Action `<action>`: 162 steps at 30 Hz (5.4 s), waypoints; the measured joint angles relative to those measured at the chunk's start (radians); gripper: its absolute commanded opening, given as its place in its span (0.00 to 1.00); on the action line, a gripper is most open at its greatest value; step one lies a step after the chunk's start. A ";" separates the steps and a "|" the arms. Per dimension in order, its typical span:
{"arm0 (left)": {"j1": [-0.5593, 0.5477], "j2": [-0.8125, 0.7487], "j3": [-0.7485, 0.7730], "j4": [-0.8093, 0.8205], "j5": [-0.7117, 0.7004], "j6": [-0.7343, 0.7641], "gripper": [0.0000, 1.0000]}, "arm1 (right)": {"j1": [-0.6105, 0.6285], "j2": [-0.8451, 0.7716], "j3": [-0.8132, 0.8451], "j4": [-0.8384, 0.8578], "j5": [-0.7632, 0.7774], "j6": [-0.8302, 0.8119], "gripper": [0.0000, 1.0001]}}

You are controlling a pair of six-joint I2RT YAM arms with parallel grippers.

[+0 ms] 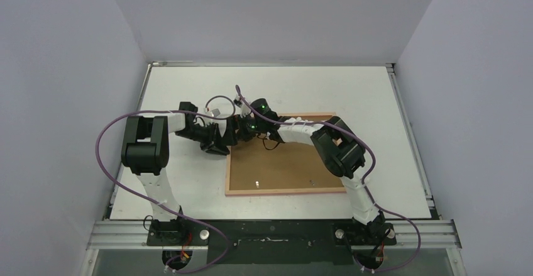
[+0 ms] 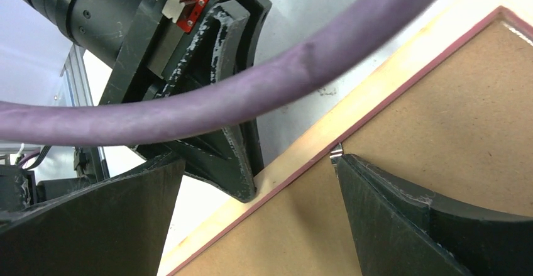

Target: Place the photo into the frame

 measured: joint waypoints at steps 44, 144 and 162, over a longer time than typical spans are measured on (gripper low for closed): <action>0.000 0.000 0.019 -0.026 -0.019 0.003 0.17 | 0.145 -0.601 -0.561 -0.248 0.236 0.106 1.00; 0.023 0.004 0.111 -0.040 -0.080 0.005 0.21 | 0.171 -0.483 -0.436 -0.360 0.032 0.003 1.00; -0.298 -0.431 -0.019 -0.333 -0.247 0.478 0.35 | -0.348 -0.162 0.171 -0.495 0.365 -0.218 0.95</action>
